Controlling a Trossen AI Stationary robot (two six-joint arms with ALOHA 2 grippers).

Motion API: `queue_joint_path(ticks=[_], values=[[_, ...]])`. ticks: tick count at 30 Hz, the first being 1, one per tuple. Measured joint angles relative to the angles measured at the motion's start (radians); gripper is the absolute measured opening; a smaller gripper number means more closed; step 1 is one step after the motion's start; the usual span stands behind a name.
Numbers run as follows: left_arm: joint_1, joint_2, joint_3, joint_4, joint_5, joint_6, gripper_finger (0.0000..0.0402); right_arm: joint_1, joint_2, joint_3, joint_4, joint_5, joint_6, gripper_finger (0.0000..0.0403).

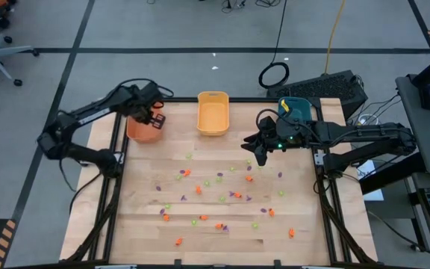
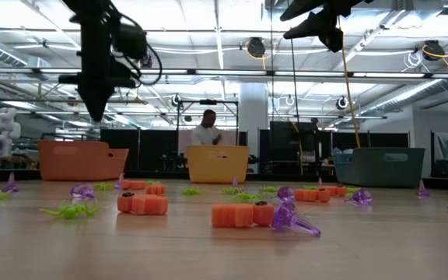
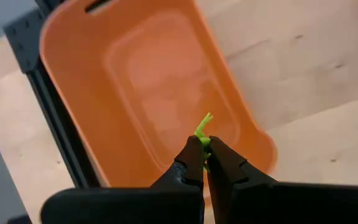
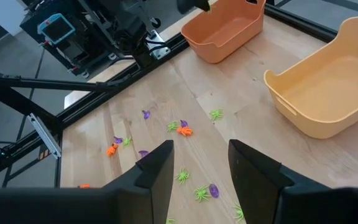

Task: Sort Halloween decoration
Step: Put the green spider toy into the orange bin, then put the purple witch hat toy into the yellow bin

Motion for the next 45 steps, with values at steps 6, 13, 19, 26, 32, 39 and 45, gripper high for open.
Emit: queue_joint_path(ticks=[6, 13, 19, 26, 32, 39, 45], values=[[0.046, 0.114, 0.0, 0.007, 0.03, 0.027, 0.0002, 0.0, 0.0, 0.0, 0.0, 0.0, 0.0, 0.0139], [0.086, 0.199, 0.0, 0.052, 0.071, 0.046, 0.0002, 0.0, 0.0, 0.0, -0.002, 0.0, 0.0, 0.0139], [0.111, 0.229, 0.0, 0.084, 0.073, 0.045, 0.0002, 0.0, 0.0, 0.001, -0.034, 0.0, 0.0, 0.0139], [0.12, 0.236, 0.0, 0.101, 0.069, 0.044, 0.0003, 0.0, 0.0, 0.001, -0.061, 0.0, -0.004, 0.0139], [0.12, 0.236, 0.0, 0.101, 0.068, 0.045, 0.0053, 0.0, 0.0, 0.001, -0.063, 0.0, -0.007, 0.0139], [0.117, 0.236, 0.0, 0.098, 0.069, 0.045, 0.0131, 0.0, 0.0, 0.001, -0.063, 0.0, -0.006, 0.0139], [0.086, 0.167, 0.0, 0.098, 0.076, 0.044, 0.0163, 0.0, 0.0, 0.001, -0.084, 0.0, 0.043, 0.0139]])
